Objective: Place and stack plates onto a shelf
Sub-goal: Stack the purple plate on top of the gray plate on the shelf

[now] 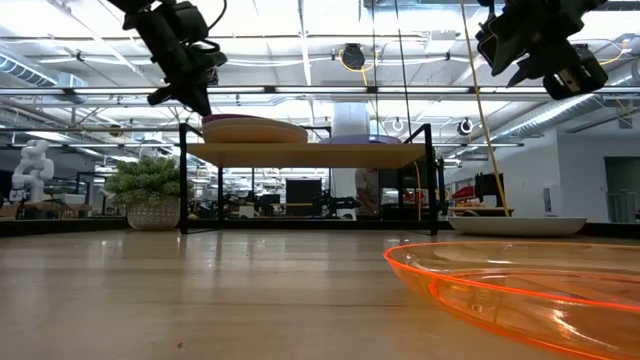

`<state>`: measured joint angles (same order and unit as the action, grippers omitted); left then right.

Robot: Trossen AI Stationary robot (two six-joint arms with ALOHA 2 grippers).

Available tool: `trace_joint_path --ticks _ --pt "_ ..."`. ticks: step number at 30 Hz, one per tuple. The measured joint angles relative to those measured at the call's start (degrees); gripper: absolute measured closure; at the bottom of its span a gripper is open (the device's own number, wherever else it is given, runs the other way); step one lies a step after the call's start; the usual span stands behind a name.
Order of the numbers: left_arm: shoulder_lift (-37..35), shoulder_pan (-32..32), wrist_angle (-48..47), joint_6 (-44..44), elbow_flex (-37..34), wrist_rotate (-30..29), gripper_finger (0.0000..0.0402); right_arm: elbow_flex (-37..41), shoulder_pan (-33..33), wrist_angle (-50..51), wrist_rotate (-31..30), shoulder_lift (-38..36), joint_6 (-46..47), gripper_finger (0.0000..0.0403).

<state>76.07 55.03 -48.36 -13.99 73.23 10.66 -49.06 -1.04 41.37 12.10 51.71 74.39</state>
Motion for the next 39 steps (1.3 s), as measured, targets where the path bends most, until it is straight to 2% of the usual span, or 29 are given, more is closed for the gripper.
trace_joint_path --ticks 9,24,33,39 --pt "0.04 0.36 2.57 2.02 -6.68 2.42 0.0398 0.00 -1.13 0.01 -0.02 0.04 -0.01 0.0314" --pt "-3.40 -0.09 5.38 1.12 -6.26 1.31 0.0398 0.00 -1.27 0.02 -0.31 0.04 0.35 0.0314" --pt "-3.44 -0.17 8.46 0.36 -12.16 4.30 0.0398 0.00 -1.27 0.02 -0.28 0.04 0.27 0.0314" --pt "-4.22 -1.47 8.42 0.31 -11.82 2.48 0.0399 0.00 -1.27 0.02 -0.09 0.04 0.22 0.0314"
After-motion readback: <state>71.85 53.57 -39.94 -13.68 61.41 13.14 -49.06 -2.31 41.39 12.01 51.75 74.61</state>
